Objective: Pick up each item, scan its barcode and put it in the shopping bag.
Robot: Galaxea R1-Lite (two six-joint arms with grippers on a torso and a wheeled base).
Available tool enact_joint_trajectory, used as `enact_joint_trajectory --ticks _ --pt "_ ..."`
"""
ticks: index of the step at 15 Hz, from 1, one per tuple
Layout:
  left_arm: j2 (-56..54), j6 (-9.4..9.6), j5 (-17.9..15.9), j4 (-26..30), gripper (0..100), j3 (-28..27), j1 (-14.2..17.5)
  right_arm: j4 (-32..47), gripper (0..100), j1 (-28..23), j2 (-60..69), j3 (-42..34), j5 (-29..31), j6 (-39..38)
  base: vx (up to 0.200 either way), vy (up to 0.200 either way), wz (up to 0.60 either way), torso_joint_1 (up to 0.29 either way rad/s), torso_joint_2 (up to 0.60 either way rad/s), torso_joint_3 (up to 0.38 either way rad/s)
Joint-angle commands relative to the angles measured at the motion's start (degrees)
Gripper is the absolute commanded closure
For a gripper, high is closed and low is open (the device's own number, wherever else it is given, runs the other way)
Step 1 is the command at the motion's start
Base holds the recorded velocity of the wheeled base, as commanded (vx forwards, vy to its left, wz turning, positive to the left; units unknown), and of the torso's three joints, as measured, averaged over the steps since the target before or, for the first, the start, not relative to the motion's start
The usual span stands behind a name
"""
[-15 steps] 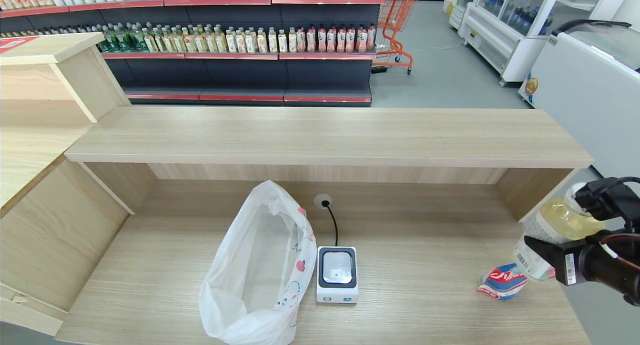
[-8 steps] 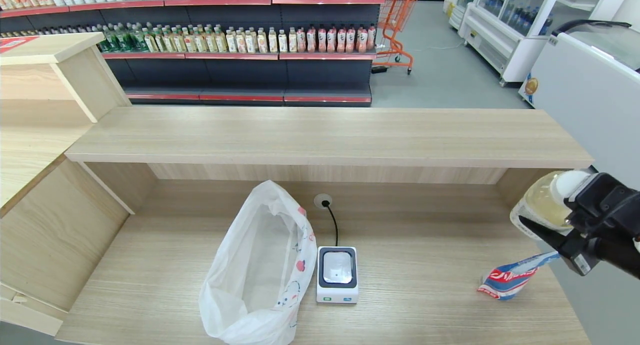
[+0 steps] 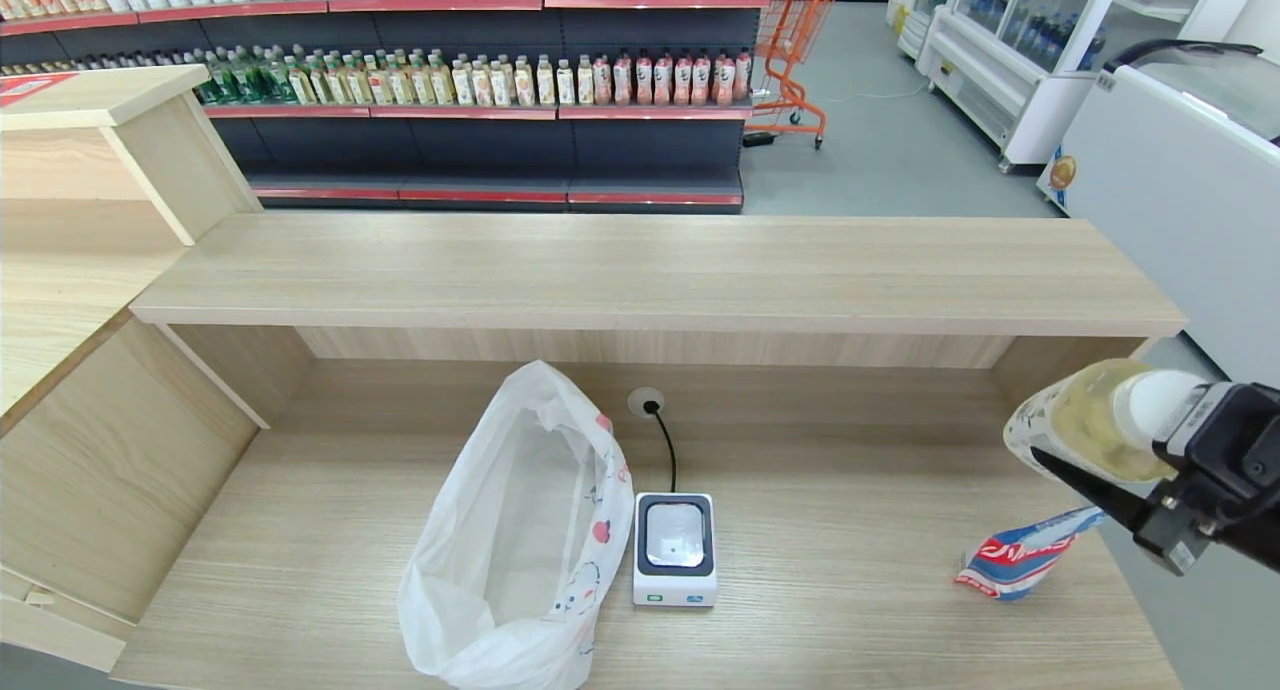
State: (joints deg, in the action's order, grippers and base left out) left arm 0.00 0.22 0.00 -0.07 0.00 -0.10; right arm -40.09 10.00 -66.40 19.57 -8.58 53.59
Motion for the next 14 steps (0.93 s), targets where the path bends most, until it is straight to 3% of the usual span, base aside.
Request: enact_joint_trajectory --ticks 1,3,11,14 --pt "0.0 -0.22 0.0 -0.01 0 0.0 -0.08 -0.07 100 2.22 1.54 -2.6 -0.21 1.08 0.0 0.0 0.0 0.0 0.0 0.0" --pt "0.0 -0.92 0.0 -0.01 0 0.0 0.01 0.02 100 4.33 1.36 -4.45 -2.4 1.25 0.0 0.1 0.0 0.004 0.0 0.001" --pt "0.0 -0.48 0.0 -0.01 0 0.0 0.01 -0.07 100 3.36 -9.27 -5.15 -18.58 5.74 0.0 0.2 0.0 0.002 0.0 0.001" --pt "0.0 -0.4 0.0 -0.01 0 0.0 0.01 -0.25 100 3.19 -14.55 -4.54 -23.06 8.55 0.0 0.0 0.0 0.0 0.0 0.0"
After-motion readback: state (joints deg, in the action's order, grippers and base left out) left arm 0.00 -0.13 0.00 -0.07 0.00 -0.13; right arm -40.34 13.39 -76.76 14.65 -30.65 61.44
